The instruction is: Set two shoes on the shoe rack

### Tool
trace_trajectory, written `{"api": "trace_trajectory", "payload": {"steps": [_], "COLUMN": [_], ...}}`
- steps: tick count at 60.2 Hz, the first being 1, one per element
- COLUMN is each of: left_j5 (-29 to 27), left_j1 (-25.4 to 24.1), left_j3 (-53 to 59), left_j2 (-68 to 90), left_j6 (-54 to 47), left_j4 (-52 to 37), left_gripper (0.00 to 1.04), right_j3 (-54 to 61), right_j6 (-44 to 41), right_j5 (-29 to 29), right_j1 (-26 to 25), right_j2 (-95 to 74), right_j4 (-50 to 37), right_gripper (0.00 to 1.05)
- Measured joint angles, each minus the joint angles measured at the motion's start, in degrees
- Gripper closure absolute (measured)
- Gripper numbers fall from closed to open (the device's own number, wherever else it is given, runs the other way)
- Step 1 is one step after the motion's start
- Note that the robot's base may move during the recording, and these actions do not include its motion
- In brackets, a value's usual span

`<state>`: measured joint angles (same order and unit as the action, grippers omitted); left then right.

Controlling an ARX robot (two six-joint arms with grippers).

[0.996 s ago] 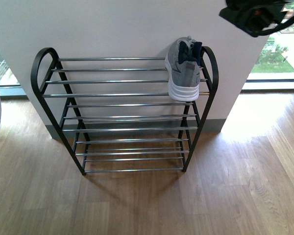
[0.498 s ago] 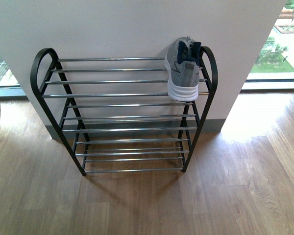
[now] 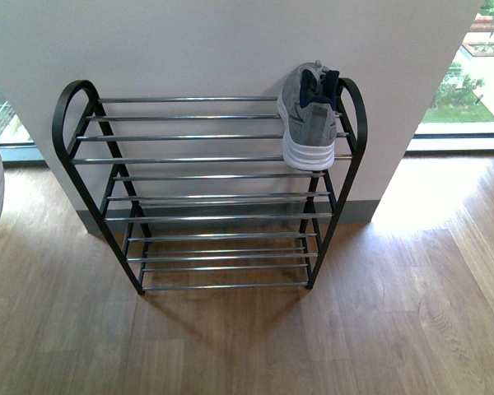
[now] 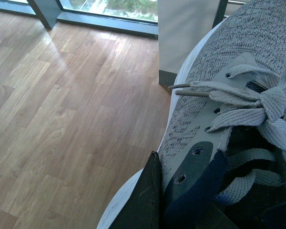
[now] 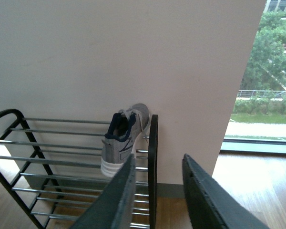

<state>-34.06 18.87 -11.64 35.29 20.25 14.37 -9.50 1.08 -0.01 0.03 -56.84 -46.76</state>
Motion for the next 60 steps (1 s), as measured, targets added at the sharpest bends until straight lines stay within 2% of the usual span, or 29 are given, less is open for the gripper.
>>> {"api": "trace_trajectory", "payload": {"steps": [6,22,27,60], "left_j5": [-0.04,-0.02,-0.04,-0.04], "left_j1": [0.00,0.00,0.00,0.00], "left_j3": [0.00,0.00,0.00,0.00], "left_j2": [0.00,0.00,0.00,0.00], "left_j6": [0.00,0.02,0.00,0.00], "left_j4": [0.00,0.00,0.00,0.00], "left_gripper": [1.03,1.03,1.03,1.03], "right_j3": [2.19,5.75,8.13,8.41], "right_j6": [-0.83,-0.74,-0.74,-0.76], "right_j5": [0.02,0.00,0.02,0.02], "right_j1": [0.00,-0.04,-0.04,-0.04], "right_j2": [4.17,13.68,14.84,33.24], "right_j4": [1.88,7.93,6.08,23.26], "right_gripper": [1.03,1.03,1.03,1.03]}}
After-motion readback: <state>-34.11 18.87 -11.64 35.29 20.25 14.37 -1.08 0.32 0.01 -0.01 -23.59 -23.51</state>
